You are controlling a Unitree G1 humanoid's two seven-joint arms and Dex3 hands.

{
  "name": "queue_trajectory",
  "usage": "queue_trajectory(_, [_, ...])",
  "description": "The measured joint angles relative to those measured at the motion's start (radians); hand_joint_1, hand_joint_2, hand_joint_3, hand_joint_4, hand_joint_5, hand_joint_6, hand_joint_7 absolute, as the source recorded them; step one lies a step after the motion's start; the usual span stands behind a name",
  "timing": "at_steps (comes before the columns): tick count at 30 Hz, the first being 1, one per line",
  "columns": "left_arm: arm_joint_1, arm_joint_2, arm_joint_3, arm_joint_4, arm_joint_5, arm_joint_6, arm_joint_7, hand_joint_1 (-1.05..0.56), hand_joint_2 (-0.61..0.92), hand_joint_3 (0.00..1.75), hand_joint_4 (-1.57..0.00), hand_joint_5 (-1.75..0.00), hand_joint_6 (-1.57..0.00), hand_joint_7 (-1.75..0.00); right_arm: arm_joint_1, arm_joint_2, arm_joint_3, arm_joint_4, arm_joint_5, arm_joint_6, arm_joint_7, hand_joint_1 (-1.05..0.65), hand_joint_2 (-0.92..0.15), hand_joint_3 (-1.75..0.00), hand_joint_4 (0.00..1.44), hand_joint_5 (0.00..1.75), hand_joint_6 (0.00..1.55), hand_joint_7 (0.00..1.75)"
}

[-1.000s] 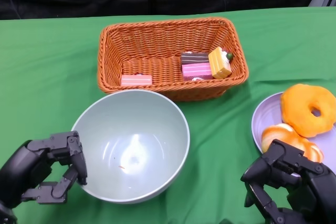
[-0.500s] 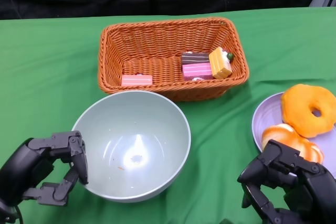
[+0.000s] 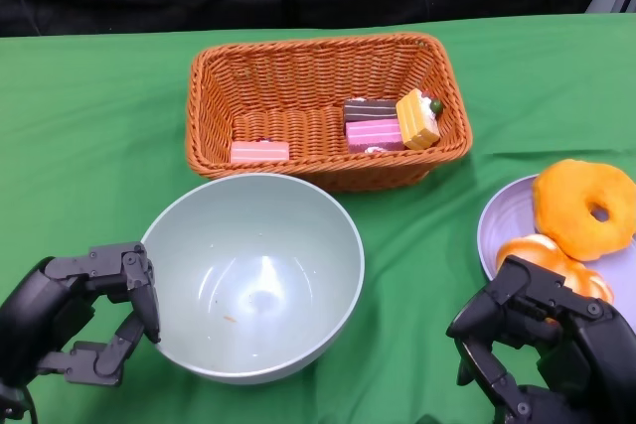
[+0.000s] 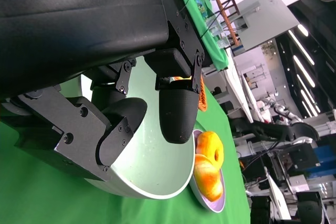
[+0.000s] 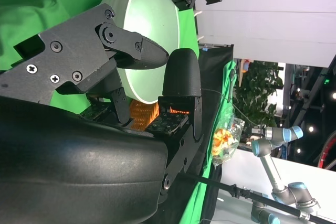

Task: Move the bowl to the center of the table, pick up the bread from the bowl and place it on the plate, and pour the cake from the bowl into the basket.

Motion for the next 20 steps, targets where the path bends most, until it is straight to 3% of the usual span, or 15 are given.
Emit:
queue_trajectory(14, [-0.002,0.002,-0.015,0.000,-0.020,0.002,-0.009,0.00,0.53,1.27,-0.73,-1.71,-0.74,-1.46,-0.014,-0.008,-0.002,-0.001,0.000,0.001,-0.006,-0.24,-0.67,-0.73,0.73,1.58,0.68,1.32])
queue_trajectory(17, [-0.002,0.002,0.010,0.000,-0.057,0.022,-0.059,-0.01,0.54,1.28,-0.73,-1.73,-0.76,-1.46,-0.014,-0.010,-0.002,-0.001,0.000,0.001,-0.006,-0.23,-0.68,-0.72,0.73,1.58,0.68,1.32])
queue_trajectory(20, [-0.010,0.001,0.065,0.000,-0.133,0.120,-0.199,-0.04,0.56,1.24,-0.74,-1.74,-0.78,-1.46,-0.014,-0.011,-0.003,-0.001,0.004,0.002,-0.006,-0.22,-0.69,-0.72,0.73,1.59,0.68,1.32])
